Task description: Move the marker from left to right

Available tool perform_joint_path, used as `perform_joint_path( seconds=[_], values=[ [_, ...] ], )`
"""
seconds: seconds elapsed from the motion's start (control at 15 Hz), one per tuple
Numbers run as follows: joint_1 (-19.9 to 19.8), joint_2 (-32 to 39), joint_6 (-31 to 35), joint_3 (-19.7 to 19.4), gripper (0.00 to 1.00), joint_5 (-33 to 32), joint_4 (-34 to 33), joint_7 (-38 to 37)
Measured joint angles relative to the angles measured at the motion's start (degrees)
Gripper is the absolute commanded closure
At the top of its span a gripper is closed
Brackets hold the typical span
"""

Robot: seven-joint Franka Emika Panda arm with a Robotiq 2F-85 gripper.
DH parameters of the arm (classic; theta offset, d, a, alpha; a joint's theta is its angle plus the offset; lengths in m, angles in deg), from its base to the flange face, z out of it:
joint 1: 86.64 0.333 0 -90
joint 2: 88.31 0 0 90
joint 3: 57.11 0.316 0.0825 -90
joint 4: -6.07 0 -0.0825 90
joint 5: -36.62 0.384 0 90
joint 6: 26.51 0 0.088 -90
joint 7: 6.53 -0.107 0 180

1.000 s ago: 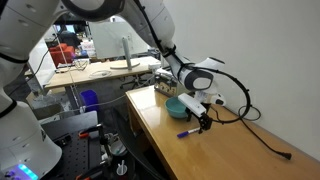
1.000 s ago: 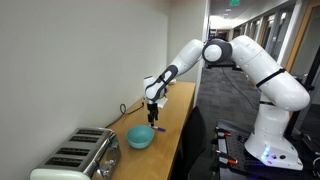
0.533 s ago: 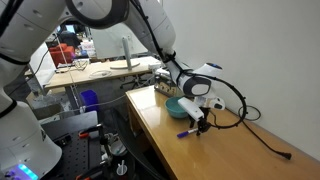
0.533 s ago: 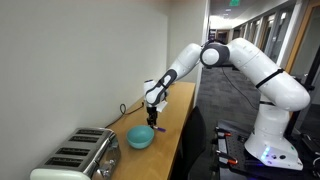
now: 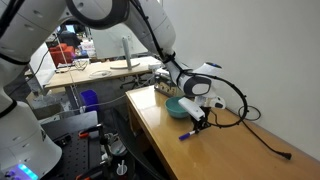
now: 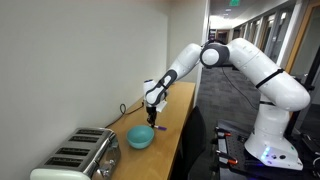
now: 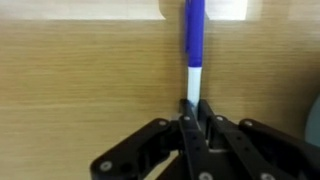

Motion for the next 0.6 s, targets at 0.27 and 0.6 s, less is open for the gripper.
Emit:
perform_joint_path(
  seconds=[0.27,0.6],
  values=[
    [0.1,0.0,0.7,0.0,0.97,-0.2,0.0,0.0],
    [-1.2,-1.7,1.9,-0.4,0.97,-1.8,-1.1,0.3]
  ],
)
